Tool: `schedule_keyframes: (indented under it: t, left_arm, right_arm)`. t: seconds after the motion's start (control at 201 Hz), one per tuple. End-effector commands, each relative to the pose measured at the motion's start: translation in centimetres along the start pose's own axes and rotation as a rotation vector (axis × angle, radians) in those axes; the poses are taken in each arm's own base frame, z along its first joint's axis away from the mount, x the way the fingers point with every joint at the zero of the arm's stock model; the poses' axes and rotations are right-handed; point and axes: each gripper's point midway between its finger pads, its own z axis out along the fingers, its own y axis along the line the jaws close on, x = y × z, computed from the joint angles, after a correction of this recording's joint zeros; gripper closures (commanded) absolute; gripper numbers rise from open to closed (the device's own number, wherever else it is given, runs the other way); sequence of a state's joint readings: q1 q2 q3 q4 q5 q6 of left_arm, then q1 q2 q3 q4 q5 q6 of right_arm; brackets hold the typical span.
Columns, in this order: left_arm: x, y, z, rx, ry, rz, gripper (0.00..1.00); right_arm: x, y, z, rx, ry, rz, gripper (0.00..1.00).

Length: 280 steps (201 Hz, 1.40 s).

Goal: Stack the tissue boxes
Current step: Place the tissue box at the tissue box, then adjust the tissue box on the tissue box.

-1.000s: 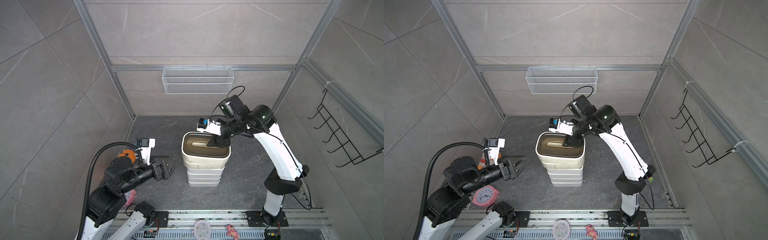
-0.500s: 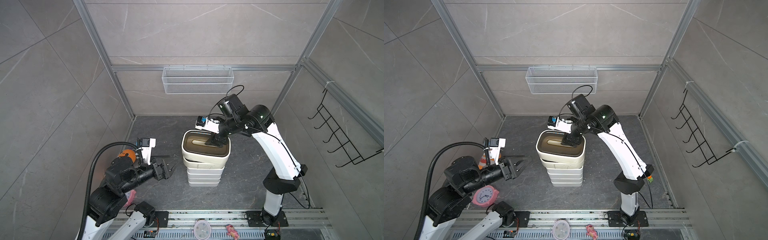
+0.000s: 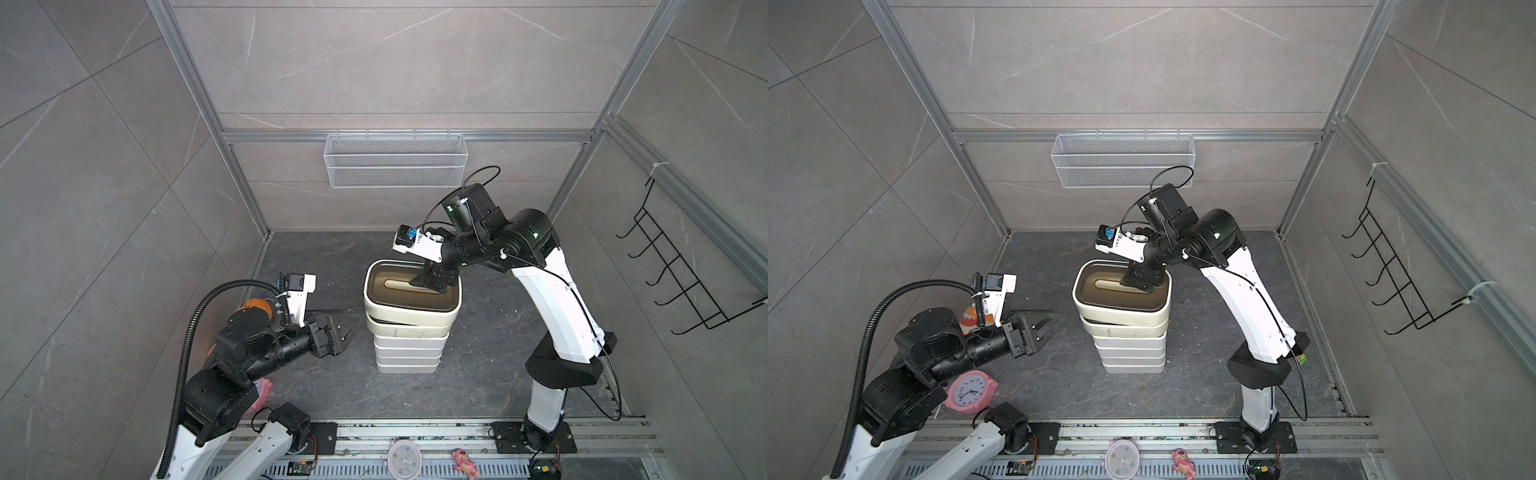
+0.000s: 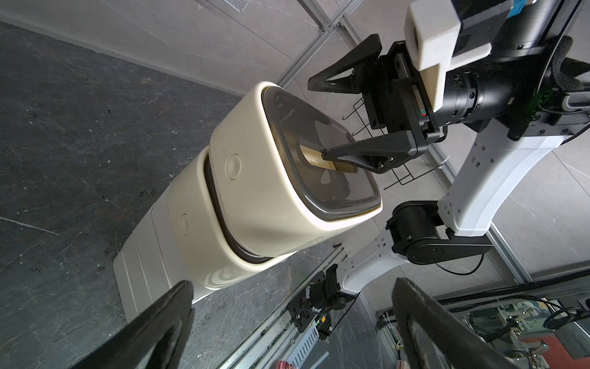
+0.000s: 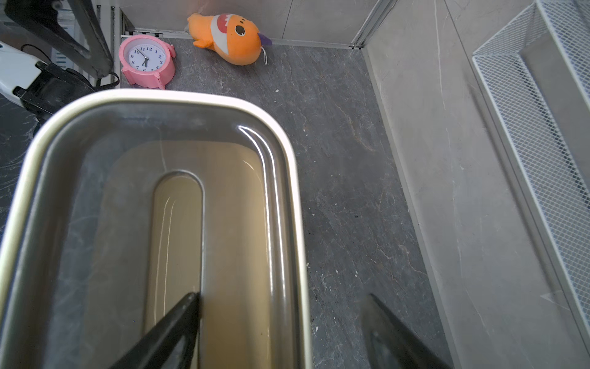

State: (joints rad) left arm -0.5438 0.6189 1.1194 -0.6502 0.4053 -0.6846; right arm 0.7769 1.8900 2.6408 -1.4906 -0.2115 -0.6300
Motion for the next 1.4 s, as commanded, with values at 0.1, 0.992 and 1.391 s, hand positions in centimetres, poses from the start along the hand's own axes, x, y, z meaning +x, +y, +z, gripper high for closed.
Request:
schedule_keyframes:
  t: [0.1, 0.992, 1.391]
  left_arm:
    - [-1.8, -2.7, -0.6, 0.069, -0.027, 0.075, 0.00]
    - [-5.9, -0.8, 1.7, -0.069, -0.125, 0.138, 0.00]
    - [-6.3, -1.8, 2.6, -0.017, -0.111, 0.116, 0.00]
  right_arm:
    - [-3.4, -0.9, -5.9, 0.126, -0.182, 0.095, 0.17]
    - [8.8, 7.6, -9.3, 0.129, -0.217, 0.871, 0.17]
    - [7.4, 8.4, -7.0, 0.108, -0.225, 0.822, 0.02]
